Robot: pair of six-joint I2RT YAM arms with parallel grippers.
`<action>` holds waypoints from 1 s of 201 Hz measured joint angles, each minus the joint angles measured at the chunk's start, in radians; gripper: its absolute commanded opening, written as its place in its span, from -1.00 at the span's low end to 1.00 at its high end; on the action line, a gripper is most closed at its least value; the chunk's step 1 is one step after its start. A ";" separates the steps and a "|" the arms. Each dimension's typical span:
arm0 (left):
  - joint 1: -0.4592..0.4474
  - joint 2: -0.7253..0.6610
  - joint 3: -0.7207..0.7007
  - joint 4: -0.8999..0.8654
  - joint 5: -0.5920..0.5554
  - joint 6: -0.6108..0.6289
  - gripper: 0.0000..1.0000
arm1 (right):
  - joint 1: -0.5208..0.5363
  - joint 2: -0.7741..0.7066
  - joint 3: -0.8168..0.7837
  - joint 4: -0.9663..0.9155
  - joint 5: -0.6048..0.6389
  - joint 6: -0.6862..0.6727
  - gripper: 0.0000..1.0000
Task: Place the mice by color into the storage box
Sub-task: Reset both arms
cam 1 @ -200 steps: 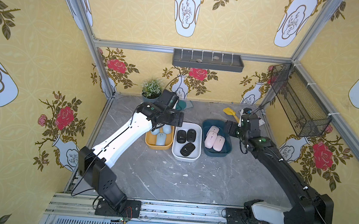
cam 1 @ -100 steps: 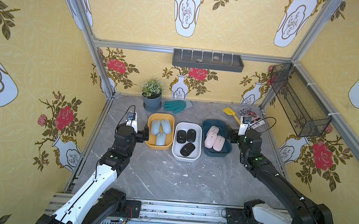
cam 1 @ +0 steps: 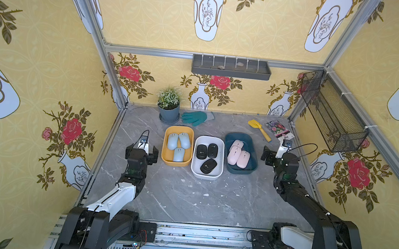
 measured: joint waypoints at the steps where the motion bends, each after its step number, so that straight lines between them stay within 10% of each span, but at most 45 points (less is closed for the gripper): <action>1: 0.004 0.000 0.002 0.002 0.008 0.001 1.00 | -0.002 0.001 -0.001 0.001 0.000 0.000 0.95; 65: 0.111 -0.084 -0.057 0.065 0.192 -0.031 0.99 | -0.084 0.021 -0.060 0.082 -0.007 0.002 0.95; 201: 0.145 0.180 -0.134 0.301 0.216 -0.076 1.00 | -0.141 0.036 -0.268 0.238 0.020 0.018 0.95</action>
